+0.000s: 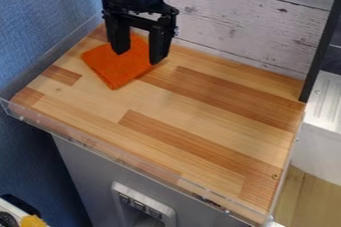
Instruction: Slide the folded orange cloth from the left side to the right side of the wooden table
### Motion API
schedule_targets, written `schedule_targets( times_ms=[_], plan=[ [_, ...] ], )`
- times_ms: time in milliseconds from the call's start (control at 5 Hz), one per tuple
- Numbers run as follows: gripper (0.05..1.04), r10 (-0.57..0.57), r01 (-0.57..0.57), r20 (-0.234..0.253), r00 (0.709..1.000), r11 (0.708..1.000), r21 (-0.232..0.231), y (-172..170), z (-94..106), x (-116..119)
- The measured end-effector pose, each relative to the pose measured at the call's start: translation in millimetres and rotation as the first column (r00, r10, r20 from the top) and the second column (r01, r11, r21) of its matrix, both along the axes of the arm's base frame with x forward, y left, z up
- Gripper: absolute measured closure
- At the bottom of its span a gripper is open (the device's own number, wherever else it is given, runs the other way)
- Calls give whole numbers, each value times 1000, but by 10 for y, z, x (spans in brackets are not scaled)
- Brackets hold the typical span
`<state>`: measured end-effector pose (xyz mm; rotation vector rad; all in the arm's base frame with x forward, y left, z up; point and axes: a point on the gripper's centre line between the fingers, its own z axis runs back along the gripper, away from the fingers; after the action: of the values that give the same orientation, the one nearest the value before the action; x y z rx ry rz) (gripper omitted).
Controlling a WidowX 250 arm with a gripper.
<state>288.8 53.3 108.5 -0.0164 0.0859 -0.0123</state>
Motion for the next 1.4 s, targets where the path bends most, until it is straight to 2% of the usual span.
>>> schedule_targets(
  times_ms=[200,800,1200,1400],
  plan=[
    [85,11,-11,-3,1000,1000,-3,65,-101,36],
    [88,110,-111,93,990,994,6,530,-106,355],
    [85,162,-164,121,979,986,11,736,-198,483],
    [85,175,-178,117,978,984,15,826,-263,510]
  ],
)
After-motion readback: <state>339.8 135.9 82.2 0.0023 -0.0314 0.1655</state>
